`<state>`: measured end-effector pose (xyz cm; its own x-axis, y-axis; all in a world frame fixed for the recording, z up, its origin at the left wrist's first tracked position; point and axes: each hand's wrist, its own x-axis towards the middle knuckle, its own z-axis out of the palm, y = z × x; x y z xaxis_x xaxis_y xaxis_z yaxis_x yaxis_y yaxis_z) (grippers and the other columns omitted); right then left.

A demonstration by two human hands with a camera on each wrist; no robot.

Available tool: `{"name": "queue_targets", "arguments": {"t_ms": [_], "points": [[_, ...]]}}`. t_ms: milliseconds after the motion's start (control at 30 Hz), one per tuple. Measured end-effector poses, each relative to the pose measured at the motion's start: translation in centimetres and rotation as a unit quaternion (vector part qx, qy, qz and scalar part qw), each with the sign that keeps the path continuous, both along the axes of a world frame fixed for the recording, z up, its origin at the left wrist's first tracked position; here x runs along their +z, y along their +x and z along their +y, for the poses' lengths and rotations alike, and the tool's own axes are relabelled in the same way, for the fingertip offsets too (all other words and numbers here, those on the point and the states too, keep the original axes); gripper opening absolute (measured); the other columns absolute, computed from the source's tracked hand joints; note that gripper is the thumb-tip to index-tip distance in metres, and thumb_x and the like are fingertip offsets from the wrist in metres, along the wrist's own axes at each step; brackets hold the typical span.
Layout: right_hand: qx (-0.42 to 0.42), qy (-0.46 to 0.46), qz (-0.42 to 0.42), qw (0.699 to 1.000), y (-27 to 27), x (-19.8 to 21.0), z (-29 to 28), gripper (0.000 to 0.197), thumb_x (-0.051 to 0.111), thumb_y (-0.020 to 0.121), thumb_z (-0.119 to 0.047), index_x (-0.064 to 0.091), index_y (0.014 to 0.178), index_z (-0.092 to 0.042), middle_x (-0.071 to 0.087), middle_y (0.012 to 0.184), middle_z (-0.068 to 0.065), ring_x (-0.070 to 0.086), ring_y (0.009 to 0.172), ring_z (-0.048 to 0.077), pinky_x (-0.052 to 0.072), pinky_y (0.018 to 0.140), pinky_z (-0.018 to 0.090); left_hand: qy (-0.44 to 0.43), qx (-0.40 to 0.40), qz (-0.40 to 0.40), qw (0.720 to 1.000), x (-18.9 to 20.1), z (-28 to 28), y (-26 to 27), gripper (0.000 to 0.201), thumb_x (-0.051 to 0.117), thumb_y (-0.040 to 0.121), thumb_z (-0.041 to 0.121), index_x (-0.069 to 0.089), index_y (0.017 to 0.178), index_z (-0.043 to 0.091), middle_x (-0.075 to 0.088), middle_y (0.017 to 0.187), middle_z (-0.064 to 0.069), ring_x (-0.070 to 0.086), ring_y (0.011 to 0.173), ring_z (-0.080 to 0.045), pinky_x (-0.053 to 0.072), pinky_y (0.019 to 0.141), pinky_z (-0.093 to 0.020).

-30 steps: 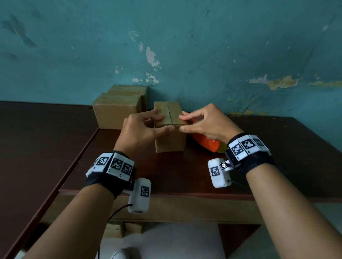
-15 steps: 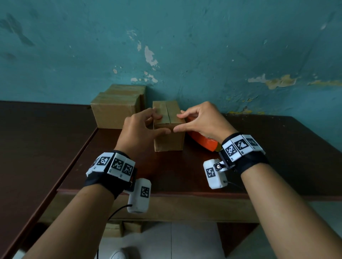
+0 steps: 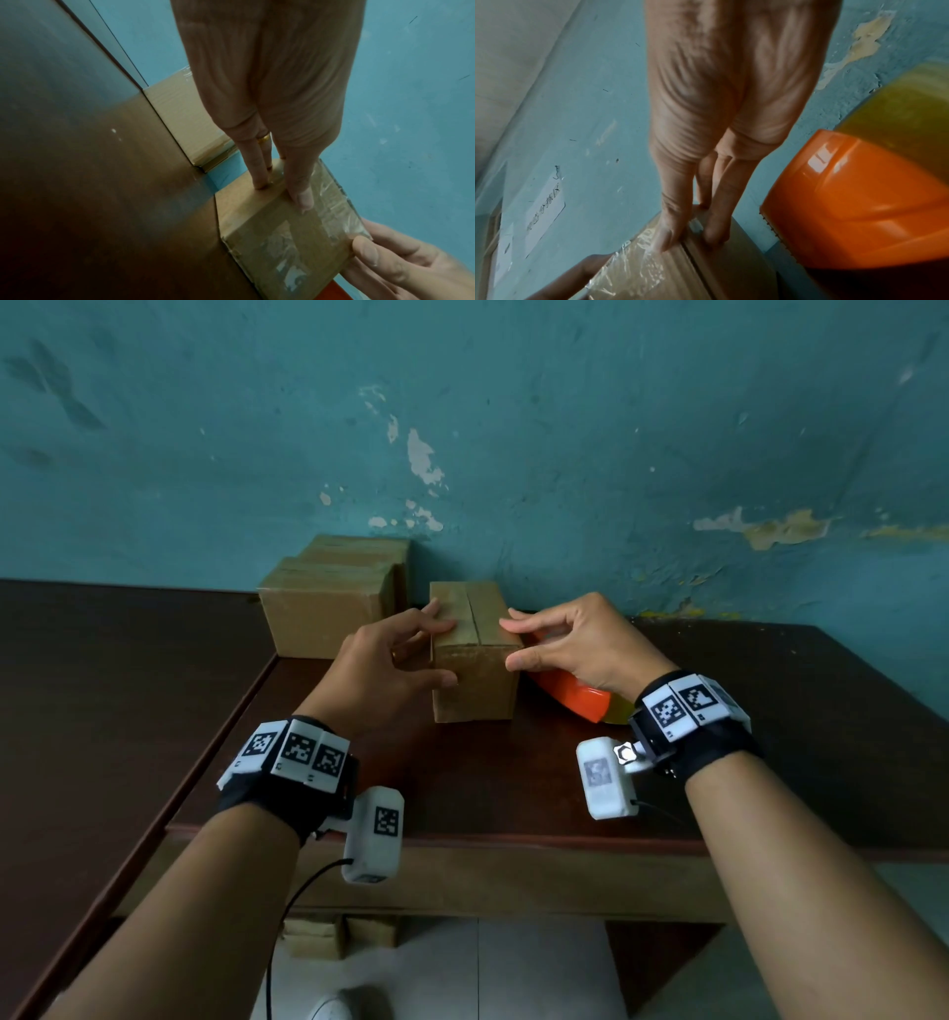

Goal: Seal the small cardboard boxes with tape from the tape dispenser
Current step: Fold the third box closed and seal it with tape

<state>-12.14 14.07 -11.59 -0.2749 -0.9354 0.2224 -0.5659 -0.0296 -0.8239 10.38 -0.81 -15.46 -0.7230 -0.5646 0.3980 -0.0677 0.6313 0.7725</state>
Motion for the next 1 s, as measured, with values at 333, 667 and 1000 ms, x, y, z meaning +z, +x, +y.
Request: {"name": "queue_targets", "arguments": {"t_ms": [333,667,1000], "points": [[0.001,0.041,0.012,0.999,0.0,0.8,-0.1,0.05,0.094,0.075,-0.011,0.079,0.122,-0.015,0.069,0.14,0.006,0.063,0.126,-0.001,0.052,0.108,0.024,0.015,-0.011,-0.033,0.999,0.5,0.5,0.4,0.064,0.088,0.078,0.004,0.065,0.131,0.033,0.041,0.163,0.011,0.046,0.144,-0.009,0.048,0.114,-0.036],[-0.099,0.122,0.242,0.957,5.1,3.2,-1.1,0.094,0.066,0.065,-0.093,0.065,0.128,-0.023,0.068,0.124,-0.001,0.064,0.114,0.019,0.055,0.097,0.042,-0.028,0.065,-0.042,0.997,2.5,3.3,0.5,0.058,0.051,0.078,0.046,0.072,0.131,0.035,0.06,0.147,0.014,0.064,0.121,-0.006,0.052,0.102,-0.031],[-0.053,0.172,0.247,0.952,5.5,3.4,-1.6,0.062,0.077,0.086,-0.061,0.053,0.133,-0.029,0.065,0.124,-0.001,0.065,0.104,0.018,0.055,0.089,0.038,0.053,0.171,0.049,0.983,3.3,3.5,1.0,0.046,0.053,0.083,0.021,0.075,0.124,0.026,0.074,0.114,0.013,0.067,0.11,-0.005,0.058,0.097,-0.037]]}}
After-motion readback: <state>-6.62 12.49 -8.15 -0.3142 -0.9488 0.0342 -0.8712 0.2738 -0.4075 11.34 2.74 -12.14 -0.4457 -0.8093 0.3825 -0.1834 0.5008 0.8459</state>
